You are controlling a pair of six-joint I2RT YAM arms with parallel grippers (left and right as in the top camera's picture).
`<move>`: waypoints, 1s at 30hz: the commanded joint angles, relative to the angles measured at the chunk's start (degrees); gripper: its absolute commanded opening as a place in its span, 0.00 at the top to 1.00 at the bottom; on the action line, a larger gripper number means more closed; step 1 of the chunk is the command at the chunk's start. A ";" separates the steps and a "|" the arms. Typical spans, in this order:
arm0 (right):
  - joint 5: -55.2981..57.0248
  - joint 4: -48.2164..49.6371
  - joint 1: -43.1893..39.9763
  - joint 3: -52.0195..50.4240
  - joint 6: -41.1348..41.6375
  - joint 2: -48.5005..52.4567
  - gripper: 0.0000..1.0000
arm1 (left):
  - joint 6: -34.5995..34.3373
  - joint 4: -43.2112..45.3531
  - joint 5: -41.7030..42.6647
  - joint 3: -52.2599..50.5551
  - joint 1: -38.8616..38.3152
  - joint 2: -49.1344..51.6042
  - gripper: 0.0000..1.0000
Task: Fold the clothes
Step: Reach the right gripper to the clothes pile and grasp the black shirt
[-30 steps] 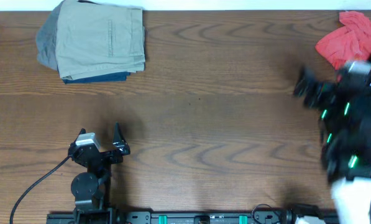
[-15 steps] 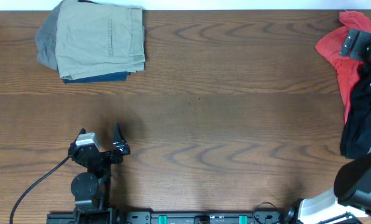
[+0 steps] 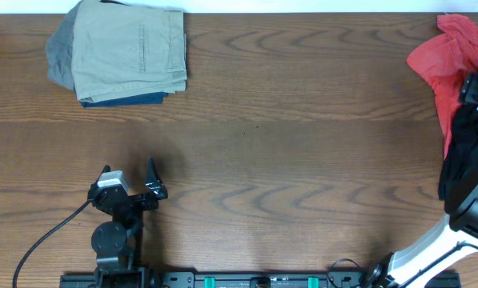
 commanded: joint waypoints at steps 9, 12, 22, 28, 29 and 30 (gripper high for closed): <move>0.04 1.55 -1.75 0.92 -2.75 4.55 0.28 | 0.79 -2.03 -0.90 -1.07 0.24 0.00 0.02; 0.09 2.38 -1.66 0.92 -2.78 5.40 0.30 | 0.79 -2.03 -0.90 -1.07 0.24 0.00 0.02; -2.62 5.31 -1.66 0.90 -2.75 7.06 0.42 | 0.76 -2.03 -0.90 -1.07 0.24 0.00 0.02; -4.59 5.64 -1.66 0.90 -2.75 7.08 0.44 | 0.79 -2.03 -0.90 -1.07 0.24 0.00 0.02; -4.31 5.73 -1.73 0.90 -2.75 7.08 0.47 | 0.76 -2.03 -0.90 -1.09 0.24 0.00 0.02; -3.78 5.73 -1.77 0.90 -2.75 7.08 0.50 | 0.76 -2.03 -0.90 -1.07 0.24 0.00 0.02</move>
